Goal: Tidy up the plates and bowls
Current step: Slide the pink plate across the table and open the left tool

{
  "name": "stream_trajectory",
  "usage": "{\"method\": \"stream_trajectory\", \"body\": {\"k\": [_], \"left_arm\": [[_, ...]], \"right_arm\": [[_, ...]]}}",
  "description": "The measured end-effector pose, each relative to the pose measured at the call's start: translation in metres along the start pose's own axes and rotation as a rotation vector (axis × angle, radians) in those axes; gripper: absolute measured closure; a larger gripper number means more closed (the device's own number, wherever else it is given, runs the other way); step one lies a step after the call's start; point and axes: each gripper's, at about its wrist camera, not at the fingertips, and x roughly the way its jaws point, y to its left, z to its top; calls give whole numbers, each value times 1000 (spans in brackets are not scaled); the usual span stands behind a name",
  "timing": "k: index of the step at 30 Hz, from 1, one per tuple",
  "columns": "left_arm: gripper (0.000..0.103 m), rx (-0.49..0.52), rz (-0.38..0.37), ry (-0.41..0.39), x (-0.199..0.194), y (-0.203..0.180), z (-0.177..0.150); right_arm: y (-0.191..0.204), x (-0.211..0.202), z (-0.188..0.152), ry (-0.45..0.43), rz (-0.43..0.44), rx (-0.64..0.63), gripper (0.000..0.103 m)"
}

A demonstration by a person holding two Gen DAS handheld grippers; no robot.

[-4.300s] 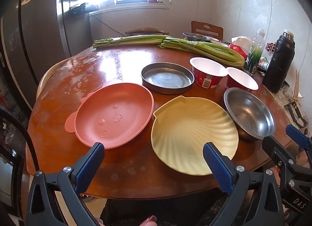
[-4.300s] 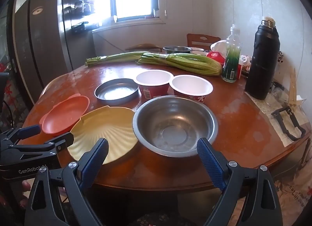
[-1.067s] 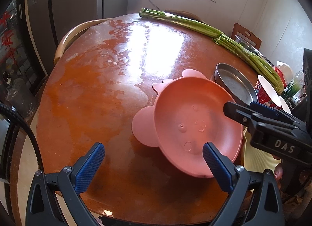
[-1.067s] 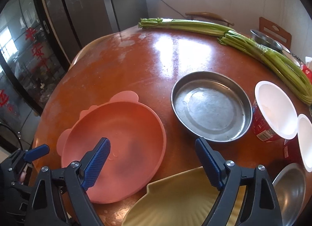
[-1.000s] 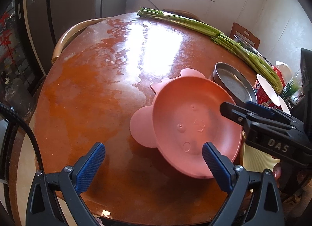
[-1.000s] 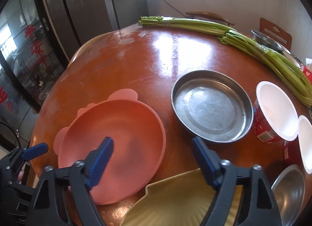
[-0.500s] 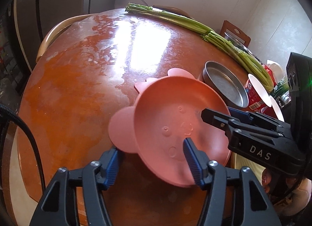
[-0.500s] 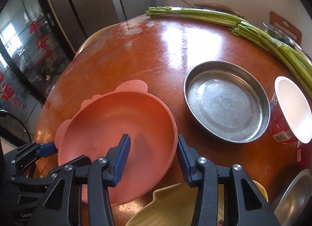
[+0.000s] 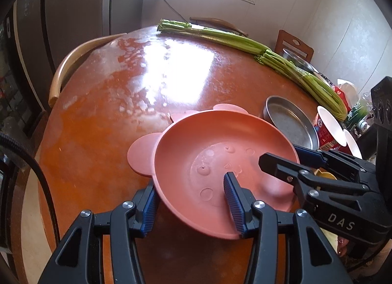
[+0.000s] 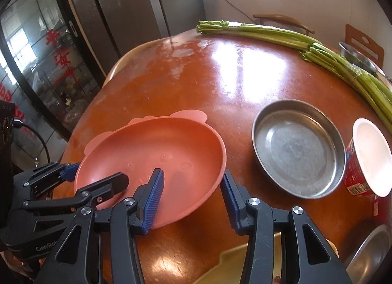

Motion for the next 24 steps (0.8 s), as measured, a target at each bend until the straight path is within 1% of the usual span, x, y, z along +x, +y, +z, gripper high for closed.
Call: {"method": "stream_trajectory", "body": {"k": [4,11,18,24], "left_arm": [[53,51,25,-29,3,0,12],[53,99,57,-23,17,4,25],[53,105,63,1,34,8,28],[53,92,57,14,40,12,28]], "right_arm": [[4,4,7,-15,-27,0,54],[7,18,12,-5,-34,17,54],[7,29,11,19,-46,19,54],[7,34,8,34,-59,8,54]]}}
